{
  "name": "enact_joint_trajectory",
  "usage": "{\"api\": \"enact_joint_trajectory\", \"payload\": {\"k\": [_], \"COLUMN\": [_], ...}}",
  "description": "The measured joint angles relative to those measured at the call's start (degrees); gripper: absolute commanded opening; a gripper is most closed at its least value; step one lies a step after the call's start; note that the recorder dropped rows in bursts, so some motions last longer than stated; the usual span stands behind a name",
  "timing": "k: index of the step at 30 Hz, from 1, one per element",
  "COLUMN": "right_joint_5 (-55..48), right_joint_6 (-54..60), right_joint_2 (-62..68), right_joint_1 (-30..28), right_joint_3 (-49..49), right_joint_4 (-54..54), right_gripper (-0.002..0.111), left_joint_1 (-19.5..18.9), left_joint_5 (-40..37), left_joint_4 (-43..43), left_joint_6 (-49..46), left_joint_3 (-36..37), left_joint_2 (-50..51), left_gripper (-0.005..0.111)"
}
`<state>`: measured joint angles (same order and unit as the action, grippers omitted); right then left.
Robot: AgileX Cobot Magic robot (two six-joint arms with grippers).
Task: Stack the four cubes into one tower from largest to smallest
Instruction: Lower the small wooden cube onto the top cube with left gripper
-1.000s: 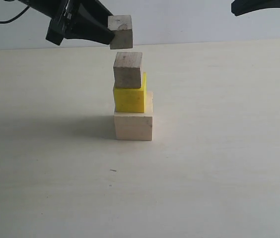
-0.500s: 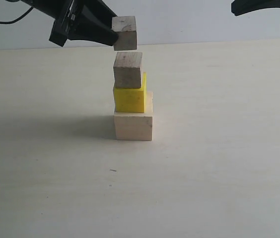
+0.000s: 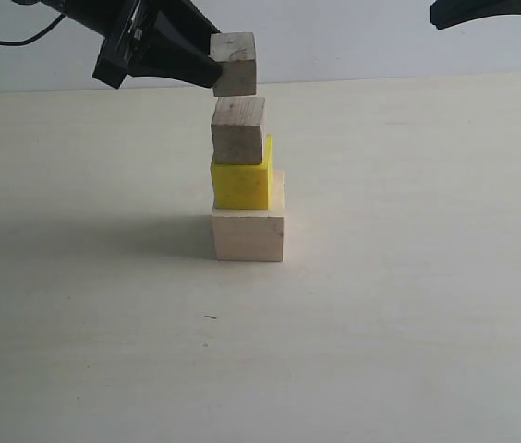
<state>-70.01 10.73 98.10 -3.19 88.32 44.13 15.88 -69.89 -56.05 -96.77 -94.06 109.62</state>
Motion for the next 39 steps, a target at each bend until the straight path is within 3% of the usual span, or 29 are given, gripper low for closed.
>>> {"api": "enact_joint_trajectory", "payload": {"k": [39], "right_joint_5": [0.0], "right_joint_6": [0.2], "right_joint_2": [0.5], "right_joint_1": [0.0], "right_joint_3": [0.0], "right_joint_4": [0.0], "right_gripper": [0.000], "left_joint_1": [0.0], "left_joint_5": [0.0], "left_joint_4": [0.3], "left_joint_6": [0.8], "left_joint_3": [0.0], "left_joint_2": [3.5], "left_gripper": [0.000]}}
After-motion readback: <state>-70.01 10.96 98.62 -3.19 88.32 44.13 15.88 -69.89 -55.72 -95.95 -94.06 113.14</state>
